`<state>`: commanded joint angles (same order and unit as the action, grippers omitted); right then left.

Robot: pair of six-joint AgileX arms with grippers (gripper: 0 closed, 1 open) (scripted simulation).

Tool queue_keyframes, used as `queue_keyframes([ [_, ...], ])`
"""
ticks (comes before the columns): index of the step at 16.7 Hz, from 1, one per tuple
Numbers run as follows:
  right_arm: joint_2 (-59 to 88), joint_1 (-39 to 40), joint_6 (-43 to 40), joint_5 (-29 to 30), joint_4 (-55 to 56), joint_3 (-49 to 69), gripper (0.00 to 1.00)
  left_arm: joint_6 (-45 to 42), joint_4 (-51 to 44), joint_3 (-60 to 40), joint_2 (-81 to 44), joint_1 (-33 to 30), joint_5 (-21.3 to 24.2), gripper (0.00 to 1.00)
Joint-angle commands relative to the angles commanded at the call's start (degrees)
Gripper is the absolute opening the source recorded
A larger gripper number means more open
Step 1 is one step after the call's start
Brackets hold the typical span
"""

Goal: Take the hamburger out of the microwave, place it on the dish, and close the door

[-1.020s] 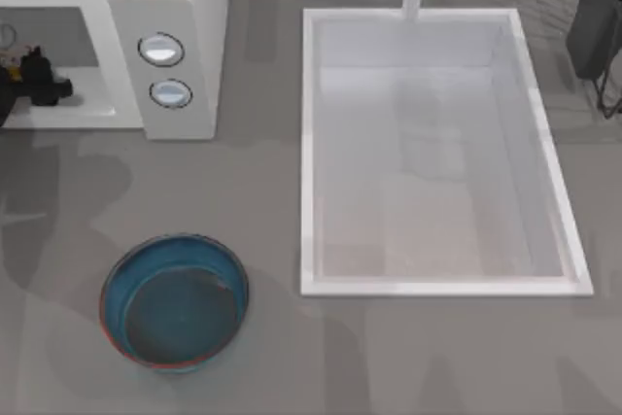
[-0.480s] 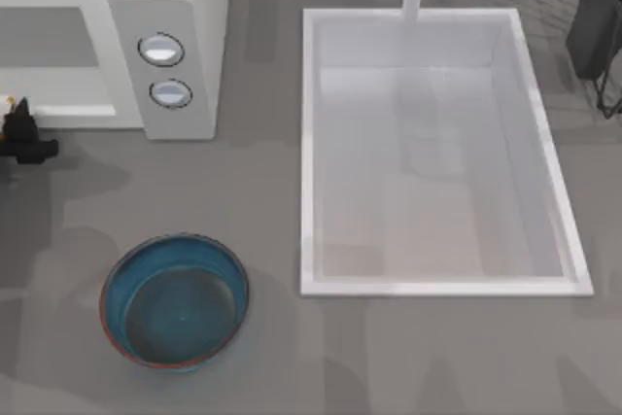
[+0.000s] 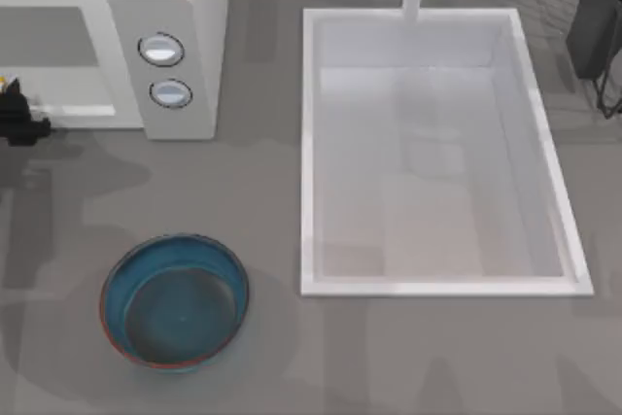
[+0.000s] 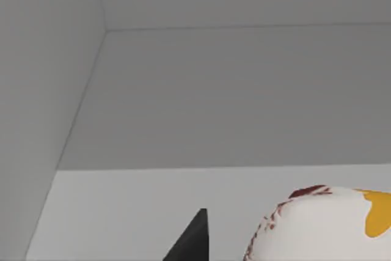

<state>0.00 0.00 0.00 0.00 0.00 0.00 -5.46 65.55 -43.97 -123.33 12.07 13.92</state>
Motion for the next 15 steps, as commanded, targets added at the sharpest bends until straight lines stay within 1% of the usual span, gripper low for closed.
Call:
queue_keyframes([
  [3, 0.0, 0.0, 0.0, 0.0, 0.0, 0.0, 1.0, -0.04, -9.72, -0.39, 8.86, 0.02, -0.1, 0.0],
  [6, 0.0, 0.0, 0.0, 0.0, 0.0, 0.0, 1.0, -0.08, -15.84, -0.78, 14.82, 0.06, -0.16, 0.0],
  [12, 0.0, 0.0, 0.0, 0.0, 0.0, 0.0, 1.0, -0.09, -16.79, -0.7, 15.64, -0.07, -0.29, 0.0],
  [14, 0.0, 0.0, 0.0, 0.0, 0.0, 0.0, 1.0, 1.76, -18.01, -0.23, 15.74, -1.95, -2.14, 0.0],
  [15, 0.0, 0.0, 0.0, 0.0, 0.0, 0.0, 1.0, 3.55, -19.22, 0.25, 15.94, -3.83, -4.0, 0.0],
])
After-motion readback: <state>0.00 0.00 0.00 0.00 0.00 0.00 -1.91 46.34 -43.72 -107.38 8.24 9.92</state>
